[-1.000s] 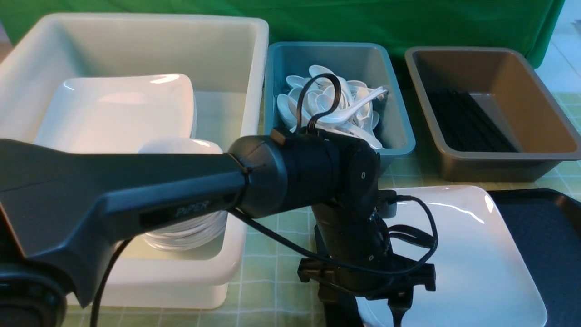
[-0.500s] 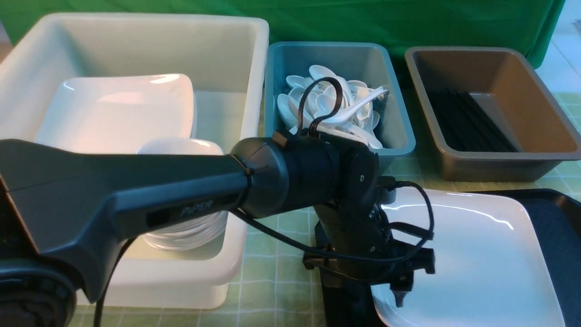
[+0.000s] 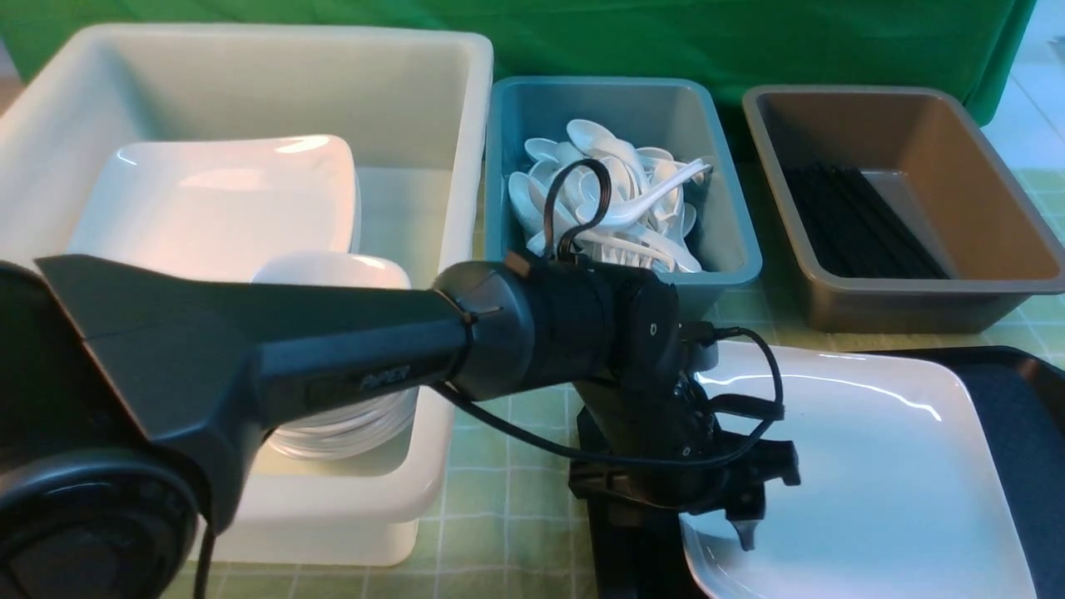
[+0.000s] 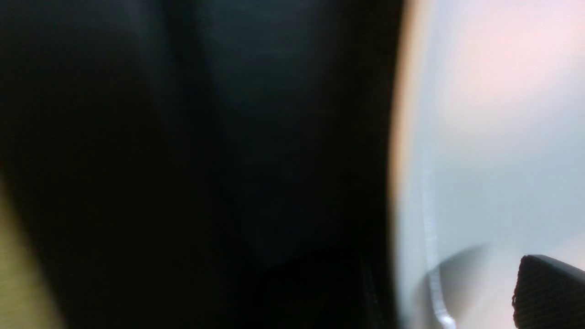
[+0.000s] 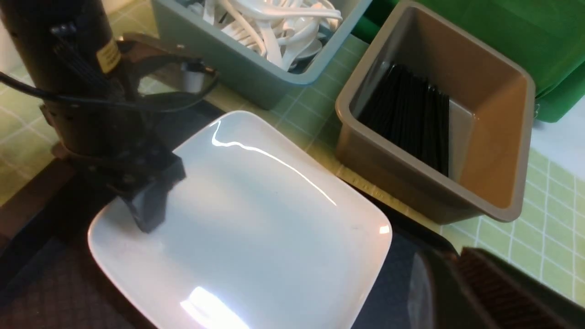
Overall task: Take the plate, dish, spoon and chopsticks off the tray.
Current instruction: Use the left arm to grab a plate from the dinner plate
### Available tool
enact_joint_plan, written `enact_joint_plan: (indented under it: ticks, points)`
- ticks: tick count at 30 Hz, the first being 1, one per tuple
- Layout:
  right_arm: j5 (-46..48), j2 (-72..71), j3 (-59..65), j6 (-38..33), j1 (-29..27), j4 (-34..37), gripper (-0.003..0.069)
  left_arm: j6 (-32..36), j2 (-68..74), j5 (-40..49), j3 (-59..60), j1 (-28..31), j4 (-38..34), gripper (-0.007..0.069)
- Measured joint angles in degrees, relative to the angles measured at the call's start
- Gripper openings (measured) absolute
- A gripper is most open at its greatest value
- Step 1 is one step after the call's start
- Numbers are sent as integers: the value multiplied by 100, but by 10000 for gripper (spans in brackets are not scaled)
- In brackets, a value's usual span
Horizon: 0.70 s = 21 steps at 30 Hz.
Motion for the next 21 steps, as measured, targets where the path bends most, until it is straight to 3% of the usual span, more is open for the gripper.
enact_joint_plan:
  ticks: [7, 11, 14, 17, 21]
  points:
    - [0, 0, 0, 0, 0, 0, 69, 513, 111, -169, -15, 0, -759, 409]
    - [0, 0, 0, 0, 0, 0, 71, 545, 148, -221, -15, 0, -779, 311]
    - [0, 0, 0, 5, 0, 0, 72, 538, 189, -362, -8, 0, -814, 165]
    - [-5, 0, 0, 21, 0, 0, 75, 459, 197, -662, 10, 0, -1009, 68]
    - [-4, 0, 0, 37, 0, 0, 80, 594, 51, -1063, 10, 0, -1246, 20]
